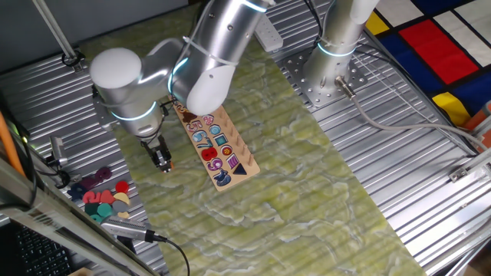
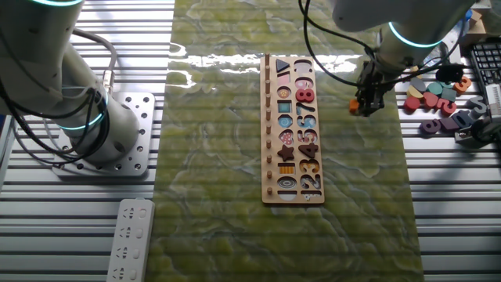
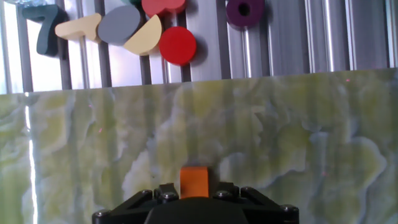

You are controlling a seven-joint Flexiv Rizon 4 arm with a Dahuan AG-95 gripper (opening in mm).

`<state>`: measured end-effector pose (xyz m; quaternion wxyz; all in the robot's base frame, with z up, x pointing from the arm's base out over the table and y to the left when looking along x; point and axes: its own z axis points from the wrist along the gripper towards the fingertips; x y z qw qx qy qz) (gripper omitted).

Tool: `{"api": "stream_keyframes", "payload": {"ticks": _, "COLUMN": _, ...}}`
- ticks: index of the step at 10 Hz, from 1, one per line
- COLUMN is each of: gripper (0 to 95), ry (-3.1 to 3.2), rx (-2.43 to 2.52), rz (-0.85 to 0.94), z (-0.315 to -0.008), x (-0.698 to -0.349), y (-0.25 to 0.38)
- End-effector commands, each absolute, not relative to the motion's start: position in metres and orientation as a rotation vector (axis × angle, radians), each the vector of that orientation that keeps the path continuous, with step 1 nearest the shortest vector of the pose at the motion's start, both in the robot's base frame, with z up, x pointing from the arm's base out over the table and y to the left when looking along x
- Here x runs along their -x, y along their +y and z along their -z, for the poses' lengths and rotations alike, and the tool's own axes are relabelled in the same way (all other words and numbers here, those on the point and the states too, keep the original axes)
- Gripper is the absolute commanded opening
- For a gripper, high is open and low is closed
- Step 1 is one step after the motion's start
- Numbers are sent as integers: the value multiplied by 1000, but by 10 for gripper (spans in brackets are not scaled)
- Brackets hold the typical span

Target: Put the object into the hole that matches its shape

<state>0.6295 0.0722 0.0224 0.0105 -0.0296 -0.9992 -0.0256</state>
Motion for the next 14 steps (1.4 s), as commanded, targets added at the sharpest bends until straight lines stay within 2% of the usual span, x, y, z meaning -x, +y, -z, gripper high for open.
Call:
{"api": "stream_keyframes", "payload": {"ticks": 1, "gripper": 380, "ry": -3127, "rx": 95, "rz": 79, "z": -19, "x": -631, "y": 72}}
{"api": "stream_keyframes", "payload": {"ticks": 3, "gripper": 380, "ry": -3128, "rx": 100, "rz": 77, "z": -17, "x": -631, "y": 72}}
{"api": "stream_keyframes", "payload": {"ticks": 5, "gripper": 0, "ry": -3140, "rx": 88, "rz": 77, "z": -15, "x": -631, "y": 72}}
{"api": "stream_keyframes", "payload": {"ticks": 7, "gripper": 0, "ry": -3137, "rx": 67, "rz": 78, "z": -15, "x": -631, "y": 71}}
{"api": "stream_keyframes", "payload": {"ticks": 11, "gripper": 0, "ry": -3111, "rx": -141, "rz": 82, "z": -44, "x": -627, "y": 35}}
{"api": "stream_keyframes", "payload": {"ticks": 14, "gripper": 0, "ry": -3095, "rx": -238, "rz": 120, "z": -73, "x": -597, "y": -9}}
